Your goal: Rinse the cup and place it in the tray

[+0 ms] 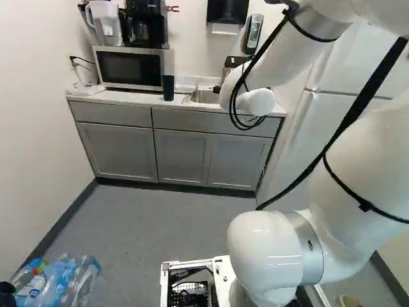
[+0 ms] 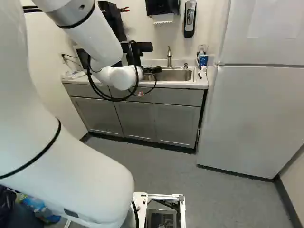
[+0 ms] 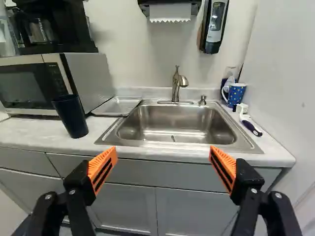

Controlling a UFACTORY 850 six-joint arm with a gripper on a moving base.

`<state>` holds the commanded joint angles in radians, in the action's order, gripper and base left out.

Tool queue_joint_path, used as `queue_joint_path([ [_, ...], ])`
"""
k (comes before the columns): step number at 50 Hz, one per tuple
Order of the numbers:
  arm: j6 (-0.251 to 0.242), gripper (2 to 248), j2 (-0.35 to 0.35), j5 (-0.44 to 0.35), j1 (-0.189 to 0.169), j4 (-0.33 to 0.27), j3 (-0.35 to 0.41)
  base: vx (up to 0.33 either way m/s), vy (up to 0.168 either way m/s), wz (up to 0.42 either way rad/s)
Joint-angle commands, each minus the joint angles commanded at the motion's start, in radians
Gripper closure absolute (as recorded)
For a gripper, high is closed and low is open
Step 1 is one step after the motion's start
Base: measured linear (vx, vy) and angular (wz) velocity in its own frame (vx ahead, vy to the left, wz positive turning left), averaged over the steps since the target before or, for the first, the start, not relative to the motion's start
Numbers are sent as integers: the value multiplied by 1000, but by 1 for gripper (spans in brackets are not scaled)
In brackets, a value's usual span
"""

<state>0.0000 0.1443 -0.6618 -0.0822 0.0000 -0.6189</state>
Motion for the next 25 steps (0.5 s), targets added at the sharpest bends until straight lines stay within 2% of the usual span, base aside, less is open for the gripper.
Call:
queue_joint_path([
  [25, 0, 3, 9, 69, -2, 0, -46, 0, 0, 0],
])
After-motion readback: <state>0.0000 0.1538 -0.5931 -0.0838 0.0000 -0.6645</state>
